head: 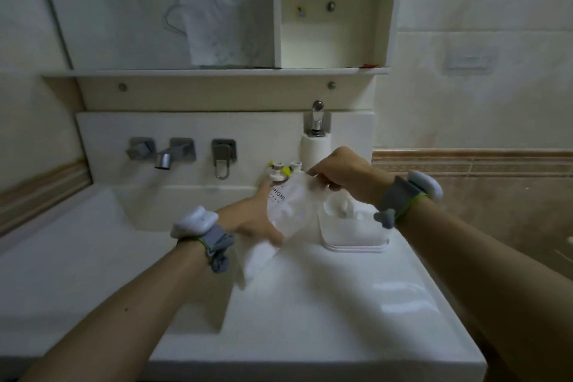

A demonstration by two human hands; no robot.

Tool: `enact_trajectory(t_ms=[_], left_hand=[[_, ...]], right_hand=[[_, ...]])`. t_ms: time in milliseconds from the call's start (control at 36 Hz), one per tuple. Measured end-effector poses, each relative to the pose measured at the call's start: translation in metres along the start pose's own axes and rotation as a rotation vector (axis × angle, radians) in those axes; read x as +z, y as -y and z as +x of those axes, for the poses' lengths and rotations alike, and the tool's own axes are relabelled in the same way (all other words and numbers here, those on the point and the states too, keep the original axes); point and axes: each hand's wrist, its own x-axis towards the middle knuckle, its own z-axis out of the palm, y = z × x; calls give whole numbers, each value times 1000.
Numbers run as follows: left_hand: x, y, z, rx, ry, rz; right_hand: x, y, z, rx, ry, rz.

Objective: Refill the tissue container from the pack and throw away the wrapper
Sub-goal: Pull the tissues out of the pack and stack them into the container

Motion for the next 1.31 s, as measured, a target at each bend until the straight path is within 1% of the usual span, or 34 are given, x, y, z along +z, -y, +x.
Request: enact_trajectory(t_ms=[83,139,194,222,278,333,361,417,444,500,611,639,694,806,861,1000,1111,1194,1306], left_hand=[[-6,11,-4,68,43,-50],[-8,16,-5,59,58,-62],[-11,20,-6,38,75,-67],[-12,21,-6,44,79,-72],[-14,24,-6,60,84,-74],[-15,24,-10,71,93,-95],[-15,25,-12,66,102,-135],[-16,30,-16,60,118,-233],[-16,34,-18,56,119,-277],[-17,40,-21,60,116,-338],[-17,43,-19,92,127,-380],[-17,42,-19,101,127,-388],[-18,41,-19,110,114,-393],[-15,40,-18,119,87,-387],[-13,40,-17,125,91,-372],[-8,38,-14,128,39,-383],[-6,41,-8,86,22,-366],[-7,44,-6,79,20,-326],[-10,47,-9,84,47,-363]], right_hand=[[-8,6,-12,99,108,225],[-11,10,-17,163,152,358],[-10,14,-19,208,193,425],[-8,16,-21,220,198,415],[-3,17,-23,249,224,292],[-2,16,-25,265,255,102],[-3,15,-26,266,256,28],[-6,12,-26,243,205,-50],[-6,10,-27,197,171,-95],[-2,10,-31,34,125,-213],[9,20,-51,-350,146,-644],[11,21,-55,-404,172,-694],[16,19,-57,-431,233,-760],[24,10,-54,-427,299,-940],[26,7,-54,-437,299,-996],[25,5,-59,-532,180,-1135],[29,3,-60,-554,195,-1233],[34,2,-58,-505,230,-1196],[39,4,-55,-485,172,-1133]])
